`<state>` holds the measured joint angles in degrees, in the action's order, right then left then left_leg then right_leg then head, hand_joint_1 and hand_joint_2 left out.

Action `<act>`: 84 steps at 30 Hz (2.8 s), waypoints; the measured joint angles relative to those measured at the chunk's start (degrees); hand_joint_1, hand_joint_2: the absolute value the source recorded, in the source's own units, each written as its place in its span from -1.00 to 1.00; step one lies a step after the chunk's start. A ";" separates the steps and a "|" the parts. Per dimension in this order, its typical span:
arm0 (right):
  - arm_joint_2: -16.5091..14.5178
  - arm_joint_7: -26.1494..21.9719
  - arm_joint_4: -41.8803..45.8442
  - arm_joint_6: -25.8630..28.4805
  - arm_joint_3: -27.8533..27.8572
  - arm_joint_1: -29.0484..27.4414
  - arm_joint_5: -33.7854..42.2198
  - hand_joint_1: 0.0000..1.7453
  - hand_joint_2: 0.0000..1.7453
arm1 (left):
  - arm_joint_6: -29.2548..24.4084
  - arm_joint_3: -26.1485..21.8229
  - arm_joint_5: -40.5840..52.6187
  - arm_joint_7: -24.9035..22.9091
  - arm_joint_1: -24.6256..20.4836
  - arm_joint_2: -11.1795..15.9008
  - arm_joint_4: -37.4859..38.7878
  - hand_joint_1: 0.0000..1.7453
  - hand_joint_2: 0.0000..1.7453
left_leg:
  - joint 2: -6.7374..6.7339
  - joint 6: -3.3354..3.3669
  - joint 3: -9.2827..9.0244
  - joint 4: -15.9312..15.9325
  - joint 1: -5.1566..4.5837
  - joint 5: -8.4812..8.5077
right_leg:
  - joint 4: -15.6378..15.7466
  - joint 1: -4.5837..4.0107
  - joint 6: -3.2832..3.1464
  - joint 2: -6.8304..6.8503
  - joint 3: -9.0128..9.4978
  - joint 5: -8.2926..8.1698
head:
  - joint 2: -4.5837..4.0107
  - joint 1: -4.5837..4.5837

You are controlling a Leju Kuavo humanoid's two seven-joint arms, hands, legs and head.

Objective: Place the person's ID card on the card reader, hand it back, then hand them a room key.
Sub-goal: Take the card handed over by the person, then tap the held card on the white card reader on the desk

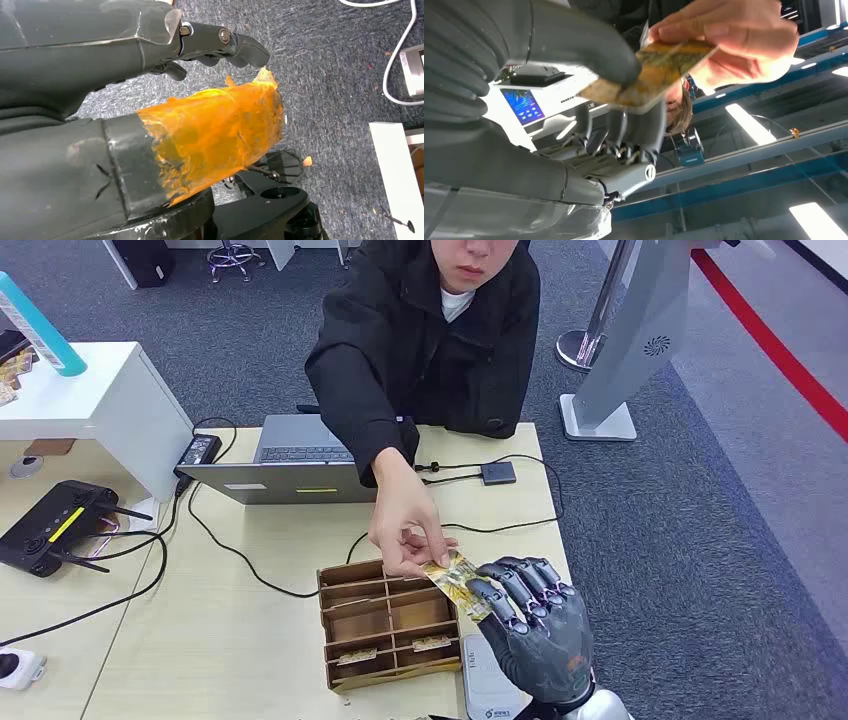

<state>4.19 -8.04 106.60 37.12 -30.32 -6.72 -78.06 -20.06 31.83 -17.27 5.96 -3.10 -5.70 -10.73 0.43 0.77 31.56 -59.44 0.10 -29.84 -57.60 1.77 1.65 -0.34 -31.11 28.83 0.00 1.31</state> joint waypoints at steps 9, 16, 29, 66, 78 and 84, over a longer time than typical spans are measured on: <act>-0.20 -0.03 0.00 0.01 0.00 -0.02 0.05 1.00 1.00 | 0.00 0.01 0.00 -0.01 0.00 0.00 0.00 -1.00 -1.00 | 0.00 0.00 0.00 0.00 0.00 0.00 | 0.00 0.00 0.00 0.00 0.00 0.00 | 0.00 0.01; -0.21 -0.58 0.00 0.01 0.00 -0.02 1.24 1.00 1.00 | 0.00 0.02 -0.01 -0.01 0.00 0.00 0.00 -1.00 -1.00 | 0.00 0.00 0.00 0.00 0.00 0.00 | 0.00 0.00 0.00 0.00 0.00 0.00 | 0.00 0.00; 1.12 0.67 -1.94 -0.24 -2.98 -0.36 20.61 1.00 1.00 | -0.27 0.01 -1.30 0.38 0.02 0.02 0.00 -1.00 -1.00 | 0.01 0.00 0.00 0.00 0.00 0.00 | 0.00 0.00 0.00 0.01 0.00 0.00 | 0.00 0.01; 10.40 3.64 -4.89 -6.91 -6.16 -8.53 62.31 1.00 1.00 | -1.07 0.01 -3.31 1.34 0.52 0.32 0.31 -1.00 -1.00 | 0.01 0.00 0.01 0.00 0.00 -0.01 | 0.02 0.00 0.00 0.01 -0.01 0.00 | 0.00 0.01; 14.11 9.72 -7.87 -7.19 -9.44 -8.34 64.82 1.00 1.00 | -1.14 0.01 -3.70 1.34 0.72 0.42 0.31 -1.00 -1.00 | 0.01 0.00 0.02 0.00 -0.01 -0.01 | 0.02 0.01 0.00 0.01 -0.01 0.00 | 0.00 0.01; 15.37 11.72 -9.52 -8.06 -11.43 -7.46 64.90 1.00 1.00 | -1.14 0.01 -3.74 1.34 0.73 0.42 0.31 -1.00 -1.00 | 0.01 0.00 0.02 0.00 -0.01 -0.01 | 0.02 0.00 0.00 0.01 -0.01 0.00 | 0.00 0.00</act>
<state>19.56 3.67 97.07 29.06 -41.74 -14.19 -13.16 -21.20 31.85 -21.00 7.30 -2.37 -5.29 -10.43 0.43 0.77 31.58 -59.44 0.10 -29.85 -57.58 1.78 1.65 -0.33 -31.12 28.84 0.00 1.31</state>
